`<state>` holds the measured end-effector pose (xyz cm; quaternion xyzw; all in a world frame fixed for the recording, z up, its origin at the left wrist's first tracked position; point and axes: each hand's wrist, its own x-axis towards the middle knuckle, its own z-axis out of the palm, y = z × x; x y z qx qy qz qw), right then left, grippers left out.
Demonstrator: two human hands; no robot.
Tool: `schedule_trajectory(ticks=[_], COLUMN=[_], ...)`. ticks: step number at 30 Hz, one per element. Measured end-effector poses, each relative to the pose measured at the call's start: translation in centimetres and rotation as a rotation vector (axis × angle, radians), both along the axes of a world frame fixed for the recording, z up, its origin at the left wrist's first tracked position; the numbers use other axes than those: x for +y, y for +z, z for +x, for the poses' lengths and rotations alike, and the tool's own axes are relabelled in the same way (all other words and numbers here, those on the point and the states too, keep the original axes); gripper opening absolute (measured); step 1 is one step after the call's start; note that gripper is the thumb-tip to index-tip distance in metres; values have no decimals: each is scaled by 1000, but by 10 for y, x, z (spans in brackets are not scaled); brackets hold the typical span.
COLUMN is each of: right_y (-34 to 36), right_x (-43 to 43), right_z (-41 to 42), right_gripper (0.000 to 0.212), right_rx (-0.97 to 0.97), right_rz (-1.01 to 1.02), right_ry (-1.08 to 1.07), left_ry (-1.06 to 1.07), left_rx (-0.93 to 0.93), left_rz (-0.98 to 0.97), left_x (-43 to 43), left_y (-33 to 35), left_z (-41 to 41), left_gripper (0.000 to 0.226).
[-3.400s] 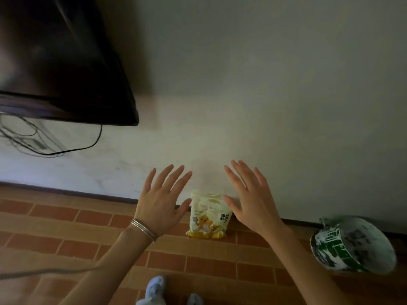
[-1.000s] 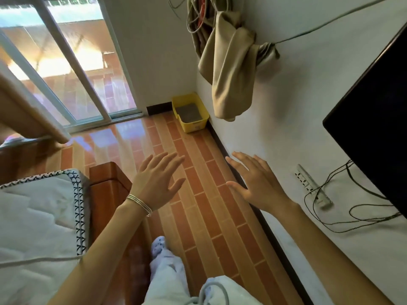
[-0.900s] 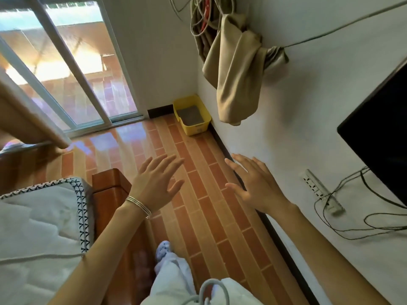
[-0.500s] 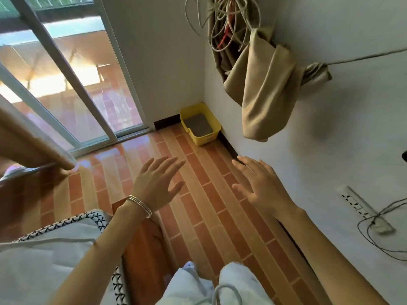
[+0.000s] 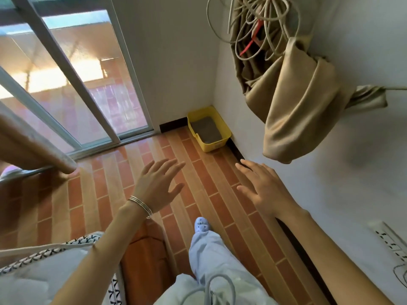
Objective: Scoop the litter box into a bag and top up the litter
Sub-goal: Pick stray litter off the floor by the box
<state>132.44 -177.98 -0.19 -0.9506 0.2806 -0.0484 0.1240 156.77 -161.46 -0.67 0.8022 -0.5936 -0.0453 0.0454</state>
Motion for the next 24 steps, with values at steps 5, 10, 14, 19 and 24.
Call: schedule_trajectory(ticks=[5, 10, 14, 19, 24], right_y=[4, 8, 7, 5, 1], right_x=[-66, -120, -152, -176, -194], right_z=[49, 94, 122, 154, 193], right_gripper=[55, 55, 55, 54, 54], right_rx=[6, 7, 55, 63, 73], right_rz=[23, 38, 30, 79, 89], right_ry=[-9, 4, 25, 13, -51], left_ry=[-27, -37, -37, -52, -93], left_rx=[-17, -23, 6, 22, 38], left_rz=[7, 10, 9, 15, -56], left_x=[-65, -124, -152, -174, -206], left_y=[8, 10, 4, -3, -6], left_z=[53, 97, 123, 162, 214], left_gripper=[57, 58, 58, 57, 54])
